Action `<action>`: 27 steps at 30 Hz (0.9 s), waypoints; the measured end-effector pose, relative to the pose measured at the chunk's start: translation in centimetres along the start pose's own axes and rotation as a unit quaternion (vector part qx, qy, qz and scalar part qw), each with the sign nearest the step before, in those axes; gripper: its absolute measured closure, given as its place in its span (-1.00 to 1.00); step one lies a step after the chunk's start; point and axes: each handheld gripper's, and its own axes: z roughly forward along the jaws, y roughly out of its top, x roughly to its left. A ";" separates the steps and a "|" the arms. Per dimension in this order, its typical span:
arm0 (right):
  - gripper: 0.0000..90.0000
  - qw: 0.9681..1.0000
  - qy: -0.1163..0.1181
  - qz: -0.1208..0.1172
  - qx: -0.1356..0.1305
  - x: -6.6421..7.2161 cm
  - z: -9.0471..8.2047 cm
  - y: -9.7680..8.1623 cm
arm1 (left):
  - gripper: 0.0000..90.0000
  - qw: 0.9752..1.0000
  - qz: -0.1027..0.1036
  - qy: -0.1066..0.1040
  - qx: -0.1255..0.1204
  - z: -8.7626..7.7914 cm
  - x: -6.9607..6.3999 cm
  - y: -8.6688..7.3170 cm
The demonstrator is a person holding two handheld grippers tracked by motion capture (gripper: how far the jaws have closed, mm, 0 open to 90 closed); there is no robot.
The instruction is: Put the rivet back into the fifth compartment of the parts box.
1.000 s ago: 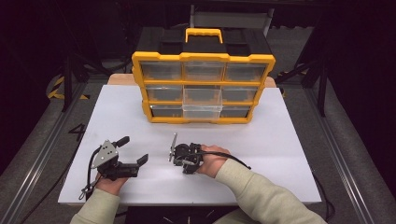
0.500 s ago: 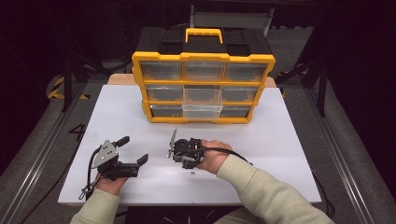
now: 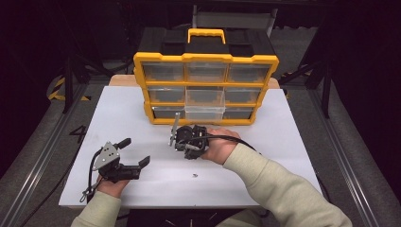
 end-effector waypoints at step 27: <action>0.85 0.999 -0.036 0.006 -0.019 -2.8 -8.7 1.6 | -0.93 1.000 0.001 0.000 0.000 0.0 0.0 0.0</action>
